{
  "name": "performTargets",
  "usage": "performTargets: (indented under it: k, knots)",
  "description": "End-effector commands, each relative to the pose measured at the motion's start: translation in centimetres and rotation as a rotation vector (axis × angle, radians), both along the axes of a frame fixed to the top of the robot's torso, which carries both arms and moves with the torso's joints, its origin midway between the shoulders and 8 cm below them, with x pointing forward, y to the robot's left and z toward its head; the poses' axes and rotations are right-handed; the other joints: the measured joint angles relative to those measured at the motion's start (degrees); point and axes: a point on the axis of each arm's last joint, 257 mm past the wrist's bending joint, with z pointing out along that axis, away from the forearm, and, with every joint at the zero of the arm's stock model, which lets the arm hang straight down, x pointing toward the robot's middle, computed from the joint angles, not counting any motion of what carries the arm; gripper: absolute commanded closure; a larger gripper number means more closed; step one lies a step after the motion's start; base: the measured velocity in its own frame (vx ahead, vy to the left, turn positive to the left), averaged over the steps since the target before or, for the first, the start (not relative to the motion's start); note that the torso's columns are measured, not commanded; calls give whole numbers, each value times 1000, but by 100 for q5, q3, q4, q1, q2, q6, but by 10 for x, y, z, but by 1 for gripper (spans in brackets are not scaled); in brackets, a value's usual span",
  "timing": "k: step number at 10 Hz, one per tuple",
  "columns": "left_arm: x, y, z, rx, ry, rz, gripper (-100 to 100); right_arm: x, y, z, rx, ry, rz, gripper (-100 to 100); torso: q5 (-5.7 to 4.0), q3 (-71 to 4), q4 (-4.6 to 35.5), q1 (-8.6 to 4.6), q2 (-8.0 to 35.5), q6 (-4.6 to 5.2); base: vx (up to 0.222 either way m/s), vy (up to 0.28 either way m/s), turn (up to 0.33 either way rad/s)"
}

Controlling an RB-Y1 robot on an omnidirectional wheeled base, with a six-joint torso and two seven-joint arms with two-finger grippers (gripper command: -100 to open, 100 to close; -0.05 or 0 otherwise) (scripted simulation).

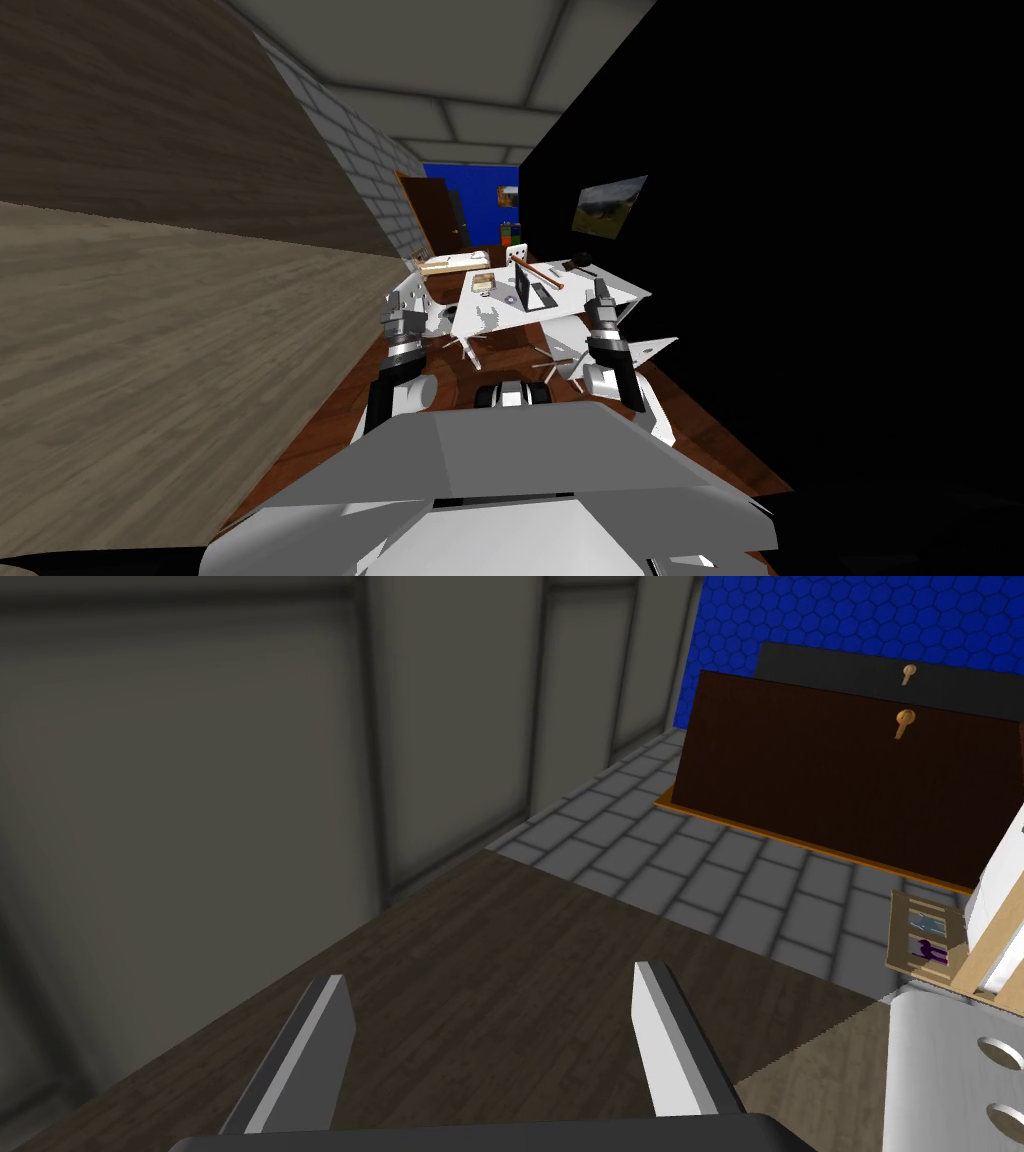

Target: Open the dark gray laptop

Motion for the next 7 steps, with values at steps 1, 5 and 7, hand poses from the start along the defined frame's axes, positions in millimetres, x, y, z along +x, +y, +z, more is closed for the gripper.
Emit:
performTargets:
  k: [1,5,7]
  knots:
    - [0,0,0,0,0,0,0,3,5,-1,-44,12,5,-100,0,-846,423,0,423,0,10,4,-2]
    - [0,0,0,0,1,0,0,15,24,-8,-232,62,-3,-100,1,-1385,689,3,685,0,16,14,-5]
    - [0,0,0,0,1,0,0,23,36,-14,-342,88,-13,-100,1,-1385,691,3,688,0,30,26,-7]
